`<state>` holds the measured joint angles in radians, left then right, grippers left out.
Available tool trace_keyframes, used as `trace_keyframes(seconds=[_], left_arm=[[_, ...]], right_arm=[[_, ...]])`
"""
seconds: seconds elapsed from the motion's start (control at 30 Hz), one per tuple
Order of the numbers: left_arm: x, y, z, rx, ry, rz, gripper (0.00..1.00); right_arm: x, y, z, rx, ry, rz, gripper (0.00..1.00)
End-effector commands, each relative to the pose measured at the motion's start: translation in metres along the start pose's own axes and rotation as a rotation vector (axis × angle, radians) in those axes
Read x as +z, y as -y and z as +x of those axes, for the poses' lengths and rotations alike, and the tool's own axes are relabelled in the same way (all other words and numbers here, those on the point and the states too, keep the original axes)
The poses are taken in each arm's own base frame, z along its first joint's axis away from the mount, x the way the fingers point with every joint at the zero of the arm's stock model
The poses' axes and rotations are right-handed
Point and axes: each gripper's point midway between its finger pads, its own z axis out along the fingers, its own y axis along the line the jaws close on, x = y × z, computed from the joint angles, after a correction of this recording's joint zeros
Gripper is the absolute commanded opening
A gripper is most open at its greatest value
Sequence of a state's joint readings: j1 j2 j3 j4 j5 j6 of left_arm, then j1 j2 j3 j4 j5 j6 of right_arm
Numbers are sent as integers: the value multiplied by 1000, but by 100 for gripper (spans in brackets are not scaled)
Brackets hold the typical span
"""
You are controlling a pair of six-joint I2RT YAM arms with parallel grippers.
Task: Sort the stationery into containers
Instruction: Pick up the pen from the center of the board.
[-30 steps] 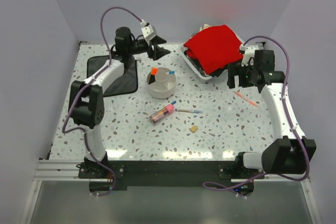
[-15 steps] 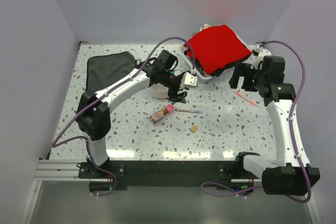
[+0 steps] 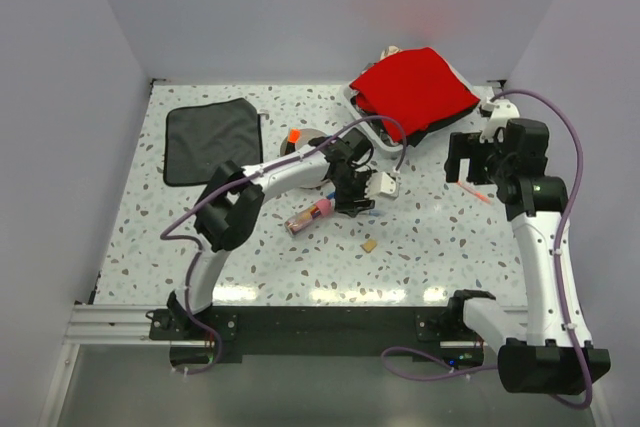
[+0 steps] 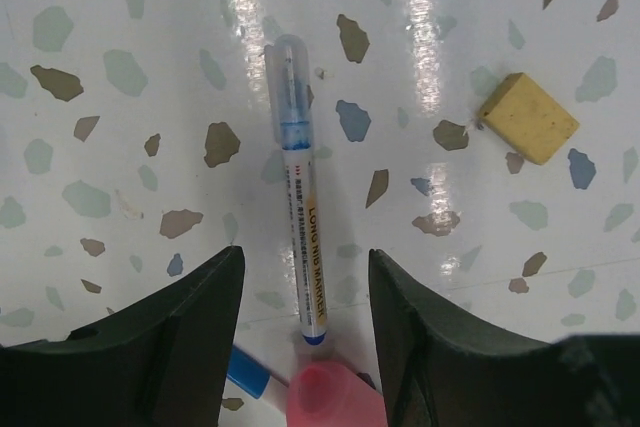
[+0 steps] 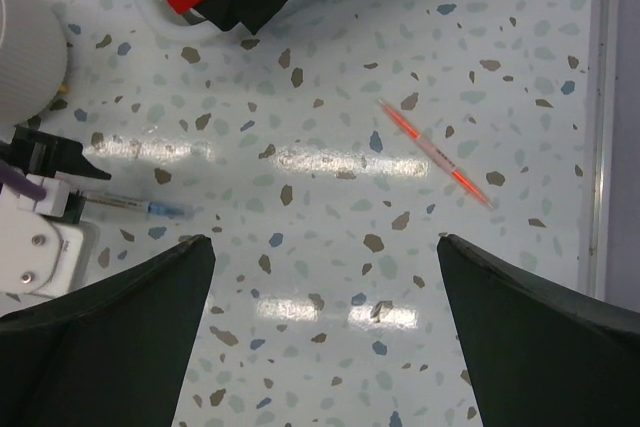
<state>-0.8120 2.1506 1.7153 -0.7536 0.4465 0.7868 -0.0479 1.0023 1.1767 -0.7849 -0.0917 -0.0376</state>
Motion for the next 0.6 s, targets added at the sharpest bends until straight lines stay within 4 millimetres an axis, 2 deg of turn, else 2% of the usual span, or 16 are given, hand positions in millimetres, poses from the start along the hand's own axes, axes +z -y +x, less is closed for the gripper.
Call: trace_keyframes(seconds=[0.0,0.23,0.57], left_arm=[[2,-22,-9,-16,17,-60,55],[20,-33,-12,-30,24,-63,50],[40,-17,-6,-31,-1,-6,40]], right_arm=[[-3,2,-7,-5,43,8,99],[-3,5,-3,-36,27,17,99],[-2,7,10,-45,4,31,99]])
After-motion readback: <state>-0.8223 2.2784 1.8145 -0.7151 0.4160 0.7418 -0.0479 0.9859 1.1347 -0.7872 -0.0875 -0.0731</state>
